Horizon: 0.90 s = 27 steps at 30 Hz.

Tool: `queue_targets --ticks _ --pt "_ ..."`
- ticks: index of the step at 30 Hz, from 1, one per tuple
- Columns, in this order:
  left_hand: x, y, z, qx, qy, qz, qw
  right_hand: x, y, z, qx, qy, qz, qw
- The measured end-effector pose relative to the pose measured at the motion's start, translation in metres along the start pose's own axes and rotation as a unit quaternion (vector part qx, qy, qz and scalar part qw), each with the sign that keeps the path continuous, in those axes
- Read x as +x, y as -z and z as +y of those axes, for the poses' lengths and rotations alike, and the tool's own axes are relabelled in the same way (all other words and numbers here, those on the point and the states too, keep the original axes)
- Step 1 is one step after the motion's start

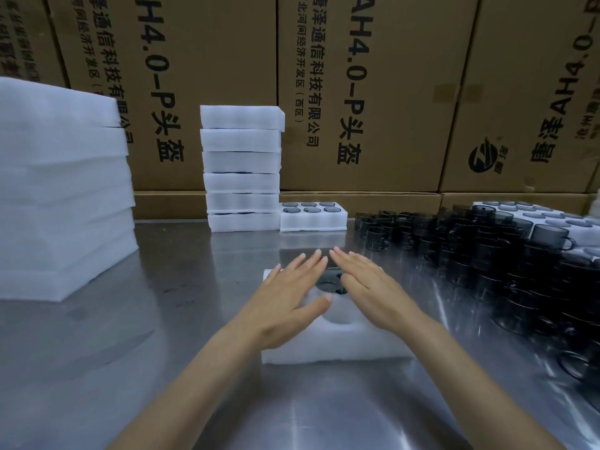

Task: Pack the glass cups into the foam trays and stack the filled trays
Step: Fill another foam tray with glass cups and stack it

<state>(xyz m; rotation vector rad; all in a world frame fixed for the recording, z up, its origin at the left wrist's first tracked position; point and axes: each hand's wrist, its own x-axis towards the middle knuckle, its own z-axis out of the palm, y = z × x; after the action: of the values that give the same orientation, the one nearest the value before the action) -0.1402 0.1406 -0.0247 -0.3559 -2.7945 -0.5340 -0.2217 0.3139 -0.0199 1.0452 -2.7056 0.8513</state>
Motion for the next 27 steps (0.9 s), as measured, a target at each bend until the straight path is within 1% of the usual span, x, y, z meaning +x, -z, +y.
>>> queue_targets --ticks 4,8,13,17,19,24,27 --pt "-0.002 -0.002 -0.004 0.018 0.016 -0.034 0.999 0.000 0.000 -0.004 -0.047 -0.025 -0.024 0.998" --pt "-0.003 -0.001 -0.004 0.013 0.025 -0.034 0.999 0.000 0.000 -0.004 -0.059 -0.029 -0.047 0.997" --pt "-0.004 -0.005 -0.004 0.038 0.017 -0.022 0.999 0.003 0.000 0.005 0.001 -0.023 -0.077 0.997" --pt "-0.003 -0.005 -0.003 0.055 0.012 -0.024 0.998 0.004 0.000 0.005 0.018 -0.024 -0.091 0.995" --pt "-0.003 -0.004 -0.002 0.052 0.012 -0.022 0.998 0.002 0.001 0.004 0.000 -0.023 -0.095 0.995" --pt "-0.002 -0.004 -0.002 0.041 0.011 -0.025 0.999 -0.002 0.001 0.002 -0.092 -0.017 -0.082 0.992" --pt "-0.002 -0.003 -0.003 0.032 0.023 -0.034 0.999 -0.003 0.001 0.004 -0.061 -0.027 -0.101 0.993"
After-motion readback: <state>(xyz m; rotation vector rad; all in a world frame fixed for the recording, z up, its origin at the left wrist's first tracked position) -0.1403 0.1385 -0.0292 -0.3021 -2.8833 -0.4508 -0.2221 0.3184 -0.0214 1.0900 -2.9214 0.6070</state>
